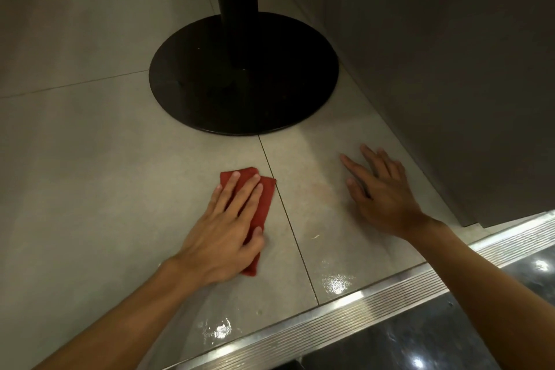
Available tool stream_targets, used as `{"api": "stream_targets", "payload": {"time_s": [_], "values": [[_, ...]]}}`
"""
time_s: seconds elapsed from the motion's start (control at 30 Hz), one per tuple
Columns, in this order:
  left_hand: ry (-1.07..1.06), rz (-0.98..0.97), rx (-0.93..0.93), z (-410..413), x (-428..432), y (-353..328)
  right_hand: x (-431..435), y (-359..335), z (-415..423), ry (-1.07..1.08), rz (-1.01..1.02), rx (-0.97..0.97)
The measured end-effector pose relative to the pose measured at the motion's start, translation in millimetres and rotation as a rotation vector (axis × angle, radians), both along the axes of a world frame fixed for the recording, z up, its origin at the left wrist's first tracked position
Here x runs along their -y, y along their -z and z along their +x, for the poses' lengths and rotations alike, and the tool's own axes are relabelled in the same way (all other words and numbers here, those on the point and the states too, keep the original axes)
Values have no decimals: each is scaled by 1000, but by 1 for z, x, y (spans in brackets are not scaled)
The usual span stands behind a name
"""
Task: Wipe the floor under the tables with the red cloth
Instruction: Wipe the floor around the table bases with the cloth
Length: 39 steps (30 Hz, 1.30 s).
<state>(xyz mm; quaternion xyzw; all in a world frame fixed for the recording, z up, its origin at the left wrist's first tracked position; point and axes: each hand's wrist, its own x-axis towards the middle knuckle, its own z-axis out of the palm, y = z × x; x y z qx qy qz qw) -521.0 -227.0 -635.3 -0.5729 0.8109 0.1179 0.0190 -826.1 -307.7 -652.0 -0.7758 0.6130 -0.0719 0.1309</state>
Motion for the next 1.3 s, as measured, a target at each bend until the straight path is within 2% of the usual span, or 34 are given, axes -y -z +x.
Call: {"api": "stream_targets", "payload": {"time_s": [0.13,0.37,0.5,0.63,0.83,1.13,1.3], "values": [[-6,1,-52,-23,-7,0,0,-2,0,-6,11,-2],[151,-52,-63,-14,-71,-3,-1,-2,1,0,15,-9],[43,-84,-22,0,-69,0,0,0,0,2,20,-9],[-135,-78,-54,-21,-63,4,0,1,1,13,9,-15],[-58,-78,-100,-40,-107,3,2,2,2,16,-10,-8],[-629,-112,-57,39,-150,8,3,1,2,14,16,-12],[-742,-117,-43,14,-140,9,2,1,4,33,0,-5]]}}
